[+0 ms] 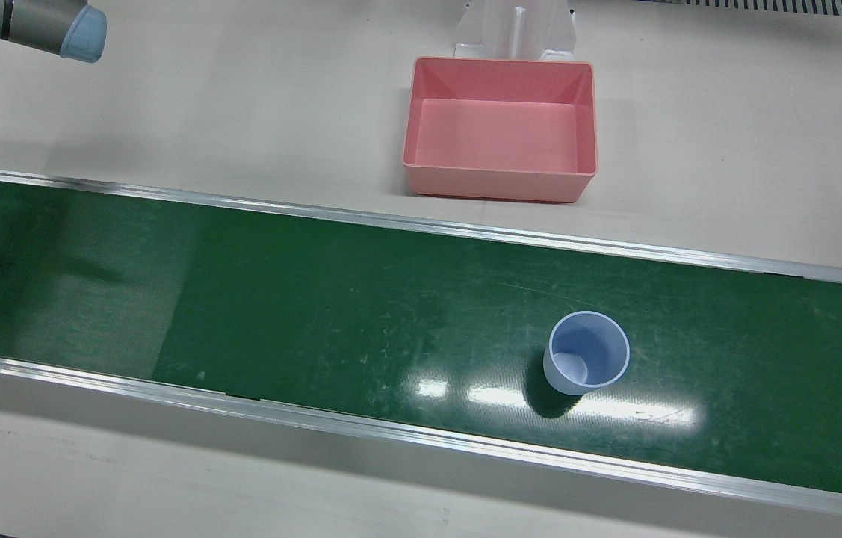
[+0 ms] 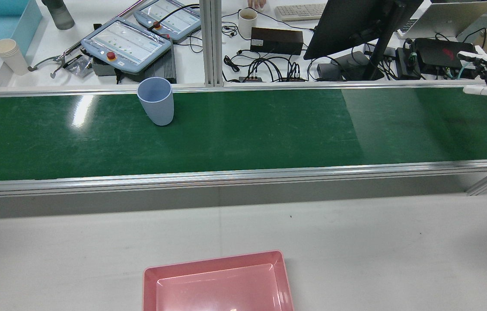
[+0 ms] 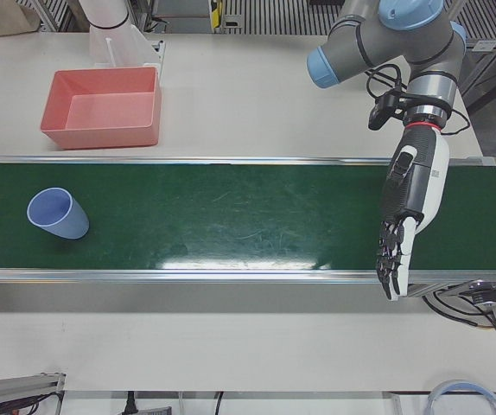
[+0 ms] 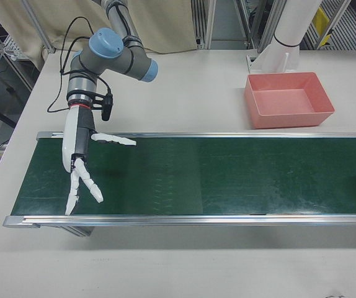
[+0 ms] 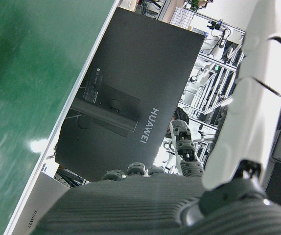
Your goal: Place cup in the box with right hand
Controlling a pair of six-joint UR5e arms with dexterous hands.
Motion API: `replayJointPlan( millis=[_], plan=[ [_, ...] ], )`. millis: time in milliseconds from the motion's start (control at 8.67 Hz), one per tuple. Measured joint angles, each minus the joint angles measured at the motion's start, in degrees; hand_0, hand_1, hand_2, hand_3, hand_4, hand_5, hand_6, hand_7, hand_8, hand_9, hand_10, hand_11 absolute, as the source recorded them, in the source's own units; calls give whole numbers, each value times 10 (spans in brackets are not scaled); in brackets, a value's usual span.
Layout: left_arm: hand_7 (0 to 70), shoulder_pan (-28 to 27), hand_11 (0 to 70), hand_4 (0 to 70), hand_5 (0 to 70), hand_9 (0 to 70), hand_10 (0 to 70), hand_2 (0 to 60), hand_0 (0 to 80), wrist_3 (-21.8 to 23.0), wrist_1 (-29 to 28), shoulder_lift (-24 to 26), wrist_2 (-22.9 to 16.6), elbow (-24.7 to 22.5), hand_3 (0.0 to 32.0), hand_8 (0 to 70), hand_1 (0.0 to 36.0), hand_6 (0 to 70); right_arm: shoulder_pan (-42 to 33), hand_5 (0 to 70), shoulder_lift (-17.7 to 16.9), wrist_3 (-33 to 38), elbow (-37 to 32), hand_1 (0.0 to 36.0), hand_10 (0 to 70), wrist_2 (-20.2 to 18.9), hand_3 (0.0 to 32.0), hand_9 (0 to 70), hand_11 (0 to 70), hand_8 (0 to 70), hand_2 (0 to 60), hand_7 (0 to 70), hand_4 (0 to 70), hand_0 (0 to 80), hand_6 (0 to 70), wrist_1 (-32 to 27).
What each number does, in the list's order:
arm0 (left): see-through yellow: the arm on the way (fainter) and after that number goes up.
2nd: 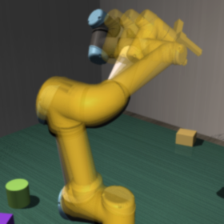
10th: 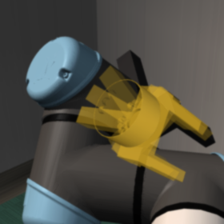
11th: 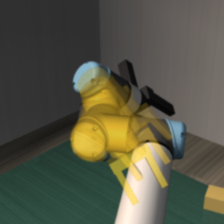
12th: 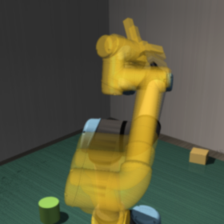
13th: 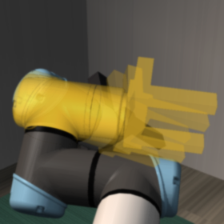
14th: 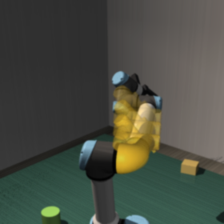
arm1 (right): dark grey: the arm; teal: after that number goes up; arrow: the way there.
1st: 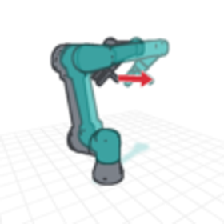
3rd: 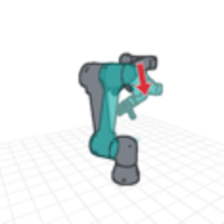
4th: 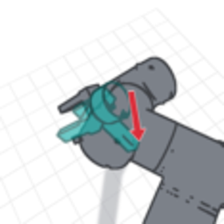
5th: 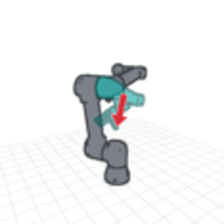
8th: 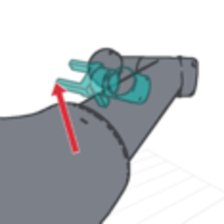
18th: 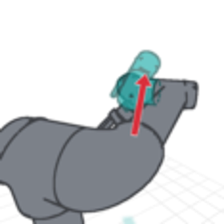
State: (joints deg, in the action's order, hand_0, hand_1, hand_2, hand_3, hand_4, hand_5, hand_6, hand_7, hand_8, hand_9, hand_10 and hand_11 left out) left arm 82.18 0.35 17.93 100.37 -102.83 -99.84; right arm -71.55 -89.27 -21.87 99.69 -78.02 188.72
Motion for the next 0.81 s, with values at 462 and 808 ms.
replayJointPlan(
  millis=[462,808],
  plan=[
    [0,0,0,0,0,0,0,0,0,0,0,0,0,0,0,0,0,0,25,67,2,-1,2,215,0,26,0,0,0,22,84,0,0,509,3,0],
    [0,0,0,0,0,0,0,0,0,0,0,0,0,-1,0,0,0,0,52,65,2,0,3,211,0,40,0,3,0,23,84,0,0,506,3,0]
  ],
)
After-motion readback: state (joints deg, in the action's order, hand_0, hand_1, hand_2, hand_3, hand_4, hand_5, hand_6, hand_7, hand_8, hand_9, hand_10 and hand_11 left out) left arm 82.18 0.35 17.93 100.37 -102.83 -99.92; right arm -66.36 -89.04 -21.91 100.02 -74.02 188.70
